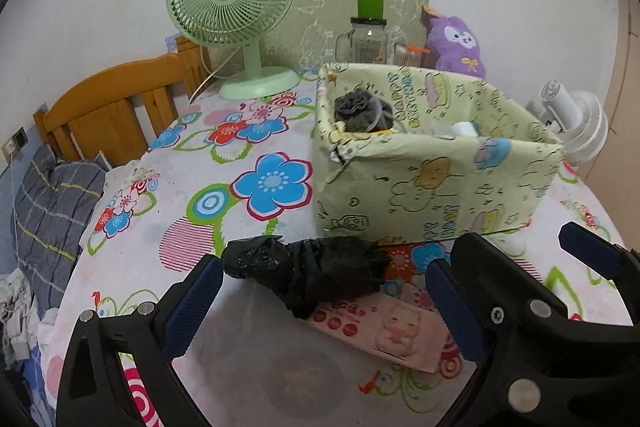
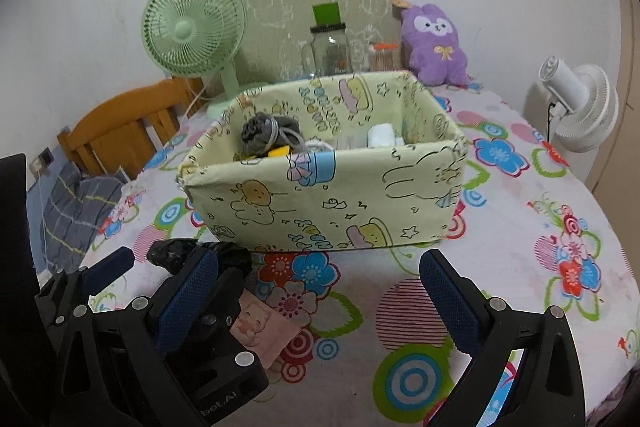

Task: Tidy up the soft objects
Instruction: 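Move the left gripper down toward the black plastic bag, then grasp the black plastic bag with left while right moves down to the pink card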

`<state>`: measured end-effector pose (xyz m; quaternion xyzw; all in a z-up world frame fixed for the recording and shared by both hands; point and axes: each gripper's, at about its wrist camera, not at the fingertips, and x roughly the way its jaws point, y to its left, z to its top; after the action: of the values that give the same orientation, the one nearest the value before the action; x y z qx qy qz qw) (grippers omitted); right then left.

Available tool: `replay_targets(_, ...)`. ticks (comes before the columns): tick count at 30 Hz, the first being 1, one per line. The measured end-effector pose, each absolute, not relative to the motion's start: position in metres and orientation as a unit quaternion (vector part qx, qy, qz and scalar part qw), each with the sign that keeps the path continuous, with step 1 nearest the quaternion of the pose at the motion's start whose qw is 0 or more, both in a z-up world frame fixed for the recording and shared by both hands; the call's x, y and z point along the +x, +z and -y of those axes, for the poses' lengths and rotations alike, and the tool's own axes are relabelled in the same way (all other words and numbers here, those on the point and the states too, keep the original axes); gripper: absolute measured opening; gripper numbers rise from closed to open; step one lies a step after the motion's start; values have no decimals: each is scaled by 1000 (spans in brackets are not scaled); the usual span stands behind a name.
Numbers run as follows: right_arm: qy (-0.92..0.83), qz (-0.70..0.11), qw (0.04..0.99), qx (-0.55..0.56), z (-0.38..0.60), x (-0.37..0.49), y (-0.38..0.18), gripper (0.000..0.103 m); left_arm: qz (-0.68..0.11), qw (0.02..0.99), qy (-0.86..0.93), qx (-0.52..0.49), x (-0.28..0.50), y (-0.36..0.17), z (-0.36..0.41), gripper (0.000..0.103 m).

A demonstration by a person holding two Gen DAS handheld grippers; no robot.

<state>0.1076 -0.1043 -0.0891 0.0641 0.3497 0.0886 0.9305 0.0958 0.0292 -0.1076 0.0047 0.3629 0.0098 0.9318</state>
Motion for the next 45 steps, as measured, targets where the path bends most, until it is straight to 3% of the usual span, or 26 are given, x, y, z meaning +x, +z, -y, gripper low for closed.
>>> replay_targets(10, 85, -372, 922, 61, 99, 128, -104, 102, -389, 921, 32, 7, 122, -125, -39, 101)
replay_targets(16, 87, -386, 916, 58, 95, 135, -112, 101, -391, 919, 47, 14, 121, -130, -39, 86)
replay_targets(27, 96, -383, 917, 58, 91, 129, -109, 101, -385, 922, 41, 4, 111, -124, -43, 72)
replay_targets(37, 108, -374, 920, 55, 87, 112, -101, 101, -370, 928, 45, 7, 89, -118, -46, 47)
replay_targets(45, 122, -385, 913, 50, 77, 105, -105, 97, -384, 922, 41, 9, 69, -130, -54, 46)
